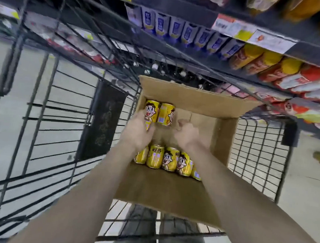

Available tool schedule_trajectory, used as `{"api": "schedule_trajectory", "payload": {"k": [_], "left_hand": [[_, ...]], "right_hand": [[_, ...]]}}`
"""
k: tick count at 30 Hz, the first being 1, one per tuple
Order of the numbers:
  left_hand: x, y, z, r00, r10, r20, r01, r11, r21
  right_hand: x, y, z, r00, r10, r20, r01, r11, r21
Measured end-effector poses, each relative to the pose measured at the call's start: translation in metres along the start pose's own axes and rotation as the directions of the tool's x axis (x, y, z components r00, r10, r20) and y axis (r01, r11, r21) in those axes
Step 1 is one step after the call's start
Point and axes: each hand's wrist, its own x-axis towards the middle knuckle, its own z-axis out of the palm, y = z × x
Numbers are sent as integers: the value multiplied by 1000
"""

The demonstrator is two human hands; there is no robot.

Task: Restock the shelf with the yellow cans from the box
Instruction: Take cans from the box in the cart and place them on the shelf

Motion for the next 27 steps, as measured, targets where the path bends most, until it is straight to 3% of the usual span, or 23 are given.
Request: {"api": "schedule_trajectory", "payload": {"k": [5,8,11,18,22,27], "left_hand": [[59,-10,31,999,-24,24,23,1000,21],[85,-19,51,997,-74,29,74,997,7],[98,-27,67,991,-135,14,135,991,-19],[115,-32,83,988,-153,8,152,979,-132],[124,-22,89,970,-244,11,243,958,-150],[123,-14,90,949,-313,-41,303,939,-164]], "right_hand": [[71,-9,32,1000,16,-6,-15,989,149],[102,-14,42,997,29,-66,-20,991,132],[123,-14,47,995,94,-18,-89,979,182],[132,-2,45,982,182,-57,-151,926,347],[126,30,42,969,220,-113,-151,889,431],[112,69,28,992,128,19,-114,802,587]]}}
